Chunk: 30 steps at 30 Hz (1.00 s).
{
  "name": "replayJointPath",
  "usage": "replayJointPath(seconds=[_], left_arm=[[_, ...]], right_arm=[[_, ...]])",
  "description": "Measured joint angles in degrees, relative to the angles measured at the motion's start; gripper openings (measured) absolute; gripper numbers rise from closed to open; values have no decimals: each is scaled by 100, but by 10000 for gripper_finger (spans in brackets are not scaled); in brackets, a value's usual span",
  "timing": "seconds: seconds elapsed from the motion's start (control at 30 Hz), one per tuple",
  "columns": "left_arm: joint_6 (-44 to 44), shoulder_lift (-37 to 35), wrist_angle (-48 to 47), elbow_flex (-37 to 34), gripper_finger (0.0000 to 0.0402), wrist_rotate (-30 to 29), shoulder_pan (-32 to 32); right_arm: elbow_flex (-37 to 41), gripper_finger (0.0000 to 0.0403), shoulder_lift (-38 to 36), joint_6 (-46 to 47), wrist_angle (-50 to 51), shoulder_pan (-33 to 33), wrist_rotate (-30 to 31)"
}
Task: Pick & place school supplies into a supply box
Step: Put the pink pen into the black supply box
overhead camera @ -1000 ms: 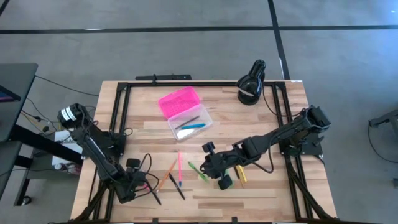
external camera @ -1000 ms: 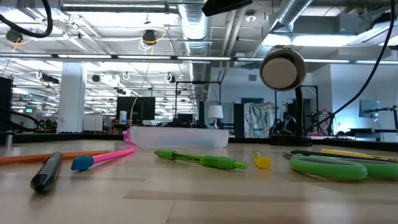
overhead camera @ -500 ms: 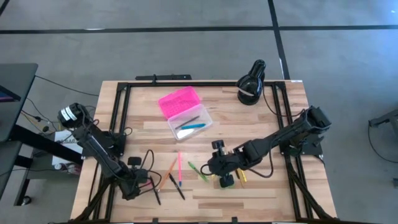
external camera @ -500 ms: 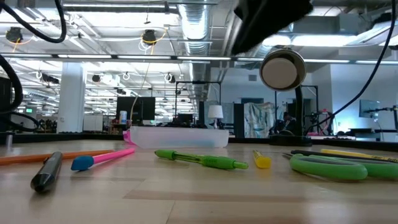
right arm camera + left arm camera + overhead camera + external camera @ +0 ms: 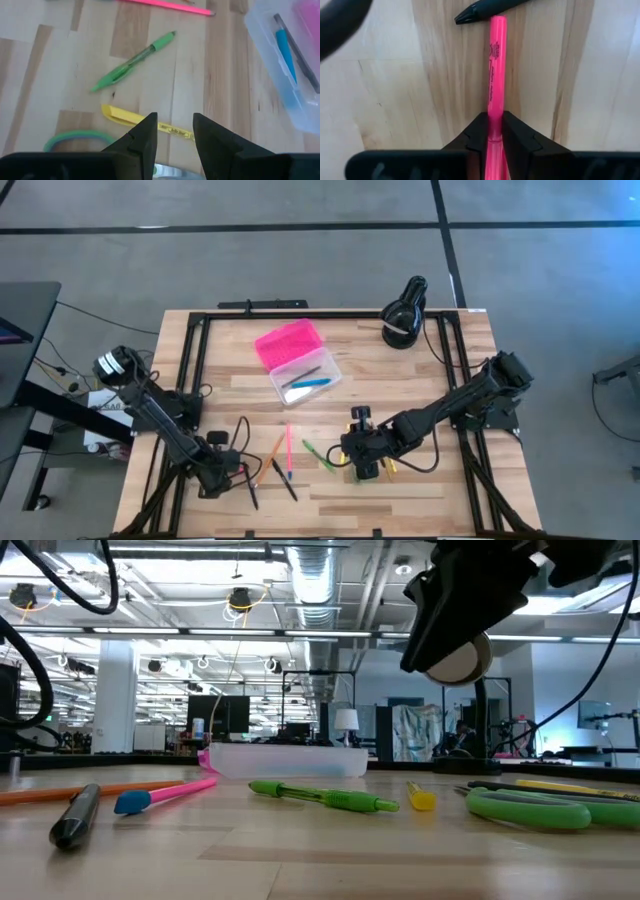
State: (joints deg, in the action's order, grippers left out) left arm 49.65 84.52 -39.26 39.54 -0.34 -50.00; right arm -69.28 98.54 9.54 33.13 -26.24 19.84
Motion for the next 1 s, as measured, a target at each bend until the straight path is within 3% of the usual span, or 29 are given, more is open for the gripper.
replayJointPath(seconds=[0.3, 0.47, 0.57, 0.8, 1.0], left_arm=[[-196, 2, -807, 705, 29, -121, -3], [-320, -3, -1330, 1115, 30, -890, 56], [-347, -9, -1698, 1350, 30, -1724, 274], [-885, -12, -1814, 1461, 32, -3416, 1440], [-2291, -12, -674, 1461, 33, -3747, 2912]], right_arm=[[0, 118, 0, 0, -13, 0, 22], [0, 118, 0, 2, -14, 0, 23], [0, 118, 0, 41, -14, 0, 23], [0, 118, 0, 63, -19, 0, 132], [-2, 118, 0, 63, -58, 0, 131]])
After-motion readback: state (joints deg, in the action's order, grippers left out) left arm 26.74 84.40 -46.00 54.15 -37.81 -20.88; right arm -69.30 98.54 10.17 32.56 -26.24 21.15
